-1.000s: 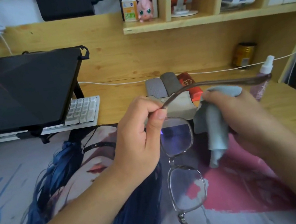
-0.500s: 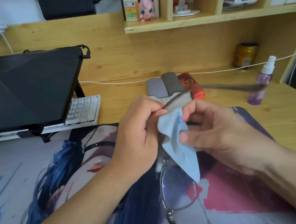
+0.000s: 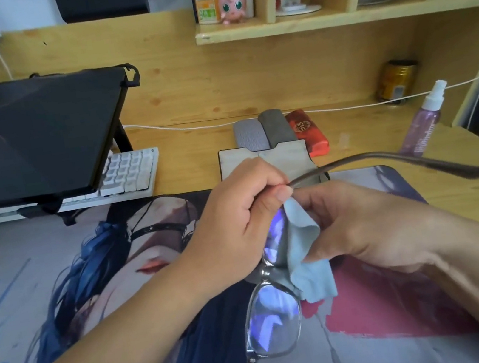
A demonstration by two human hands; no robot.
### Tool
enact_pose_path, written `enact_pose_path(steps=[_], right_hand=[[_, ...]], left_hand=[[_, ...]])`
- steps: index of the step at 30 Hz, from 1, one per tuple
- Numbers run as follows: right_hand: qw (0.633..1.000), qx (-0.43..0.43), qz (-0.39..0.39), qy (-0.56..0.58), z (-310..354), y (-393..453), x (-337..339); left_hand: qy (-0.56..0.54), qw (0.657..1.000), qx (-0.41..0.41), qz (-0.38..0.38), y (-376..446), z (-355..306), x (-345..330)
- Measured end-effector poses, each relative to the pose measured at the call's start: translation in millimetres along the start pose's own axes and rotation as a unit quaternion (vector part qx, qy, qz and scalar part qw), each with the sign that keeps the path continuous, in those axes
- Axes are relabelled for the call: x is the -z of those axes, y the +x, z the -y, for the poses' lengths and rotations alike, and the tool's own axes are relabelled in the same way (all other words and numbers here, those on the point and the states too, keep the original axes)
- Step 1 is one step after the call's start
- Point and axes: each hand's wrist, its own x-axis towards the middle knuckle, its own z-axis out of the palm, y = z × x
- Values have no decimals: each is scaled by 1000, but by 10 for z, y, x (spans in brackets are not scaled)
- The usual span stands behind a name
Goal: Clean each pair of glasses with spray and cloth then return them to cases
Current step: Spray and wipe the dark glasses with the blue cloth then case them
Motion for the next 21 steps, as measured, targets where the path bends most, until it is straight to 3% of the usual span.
enact_pose_path(steps=[7, 12, 16, 18, 21], right_hand=[[995, 5, -96, 0, -71, 78, -75], [985, 56, -99, 127, -67, 51, -151], [963, 91, -168, 192, -112, 70, -176], [953, 95, -226, 177, -117, 61, -176], [927, 100, -360, 18, -103, 15, -6]], left_hand=[[18, 998, 24, -64, 8, -10, -99], [0, 996, 55, -73, 20, -42, -135], [-15, 997, 47, -54, 15, -65, -115], [0, 998, 46, -50, 13, -56, -123], [17, 994, 54, -91, 15, -8, -38]])
